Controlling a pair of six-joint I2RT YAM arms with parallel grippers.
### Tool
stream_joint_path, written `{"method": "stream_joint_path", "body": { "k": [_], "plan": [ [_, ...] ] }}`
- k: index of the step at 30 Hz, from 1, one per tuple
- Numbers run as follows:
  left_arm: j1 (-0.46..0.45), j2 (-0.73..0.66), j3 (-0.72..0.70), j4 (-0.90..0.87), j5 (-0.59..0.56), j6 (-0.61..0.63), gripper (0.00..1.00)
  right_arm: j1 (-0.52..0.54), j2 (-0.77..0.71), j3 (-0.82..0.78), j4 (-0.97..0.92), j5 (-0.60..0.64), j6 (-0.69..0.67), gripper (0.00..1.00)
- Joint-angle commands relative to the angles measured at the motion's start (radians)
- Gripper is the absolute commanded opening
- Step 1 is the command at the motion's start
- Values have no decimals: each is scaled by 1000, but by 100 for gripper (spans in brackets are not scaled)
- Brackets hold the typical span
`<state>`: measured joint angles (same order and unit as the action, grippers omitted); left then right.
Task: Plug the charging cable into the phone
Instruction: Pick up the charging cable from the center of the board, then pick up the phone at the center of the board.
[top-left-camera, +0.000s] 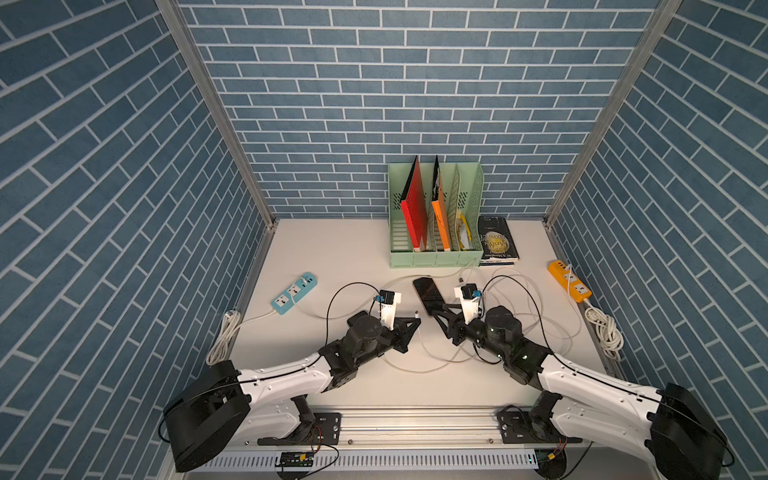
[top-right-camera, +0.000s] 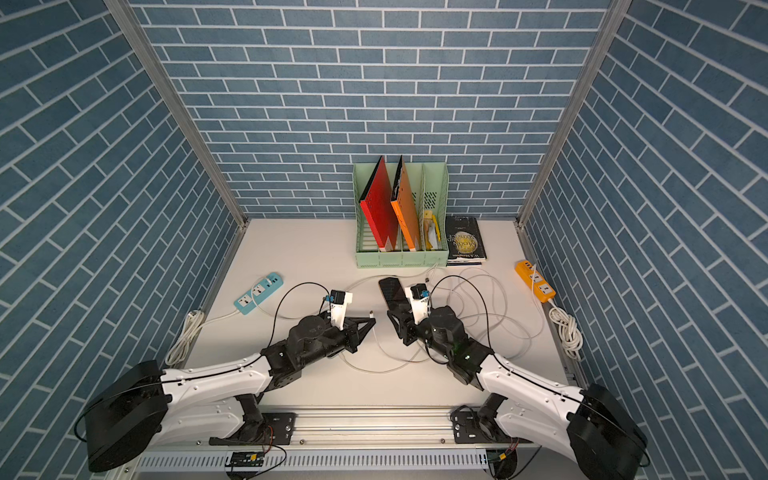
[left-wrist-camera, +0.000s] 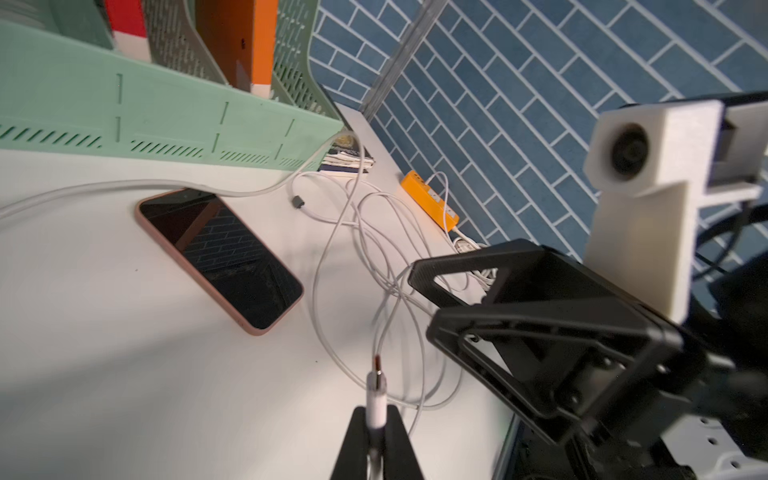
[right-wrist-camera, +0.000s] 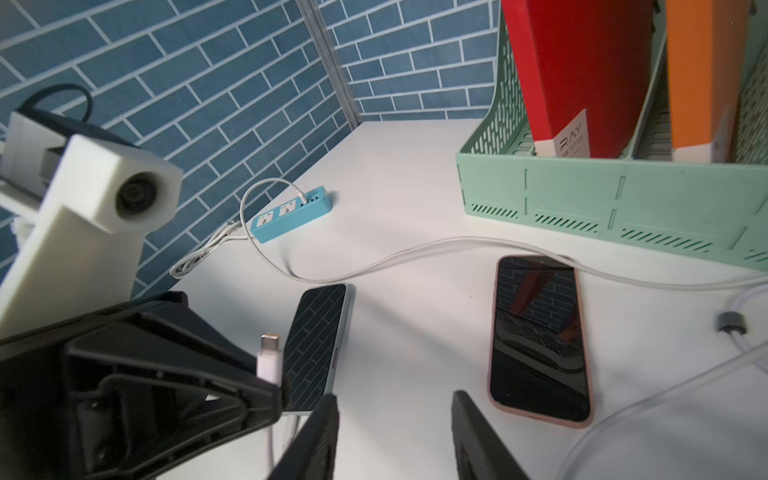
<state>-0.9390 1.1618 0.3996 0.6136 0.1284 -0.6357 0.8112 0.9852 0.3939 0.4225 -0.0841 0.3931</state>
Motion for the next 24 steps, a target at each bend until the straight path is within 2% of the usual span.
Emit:
{"method": "stream_joint_path", "body": {
  "k": [1,7,10,15,24],
  "plan": [
    [-1,-26,-2,23,147,133,0,-44,19,54,-115,-87,-22,49],
    [-1,-84,-68,78,243,176,0,-71,207,254,-332,-9,-39,68],
    [-1,-116,-92,71,264,184,0,-87,350,370,-437,31,-44,71],
    [-2,-181,-136,40,229,173,0,-107,555,514,-504,32,-59,74],
    [-1,-278,-197,-7,187,151,0,-113,860,785,-672,159,-98,81]
  ]
}}
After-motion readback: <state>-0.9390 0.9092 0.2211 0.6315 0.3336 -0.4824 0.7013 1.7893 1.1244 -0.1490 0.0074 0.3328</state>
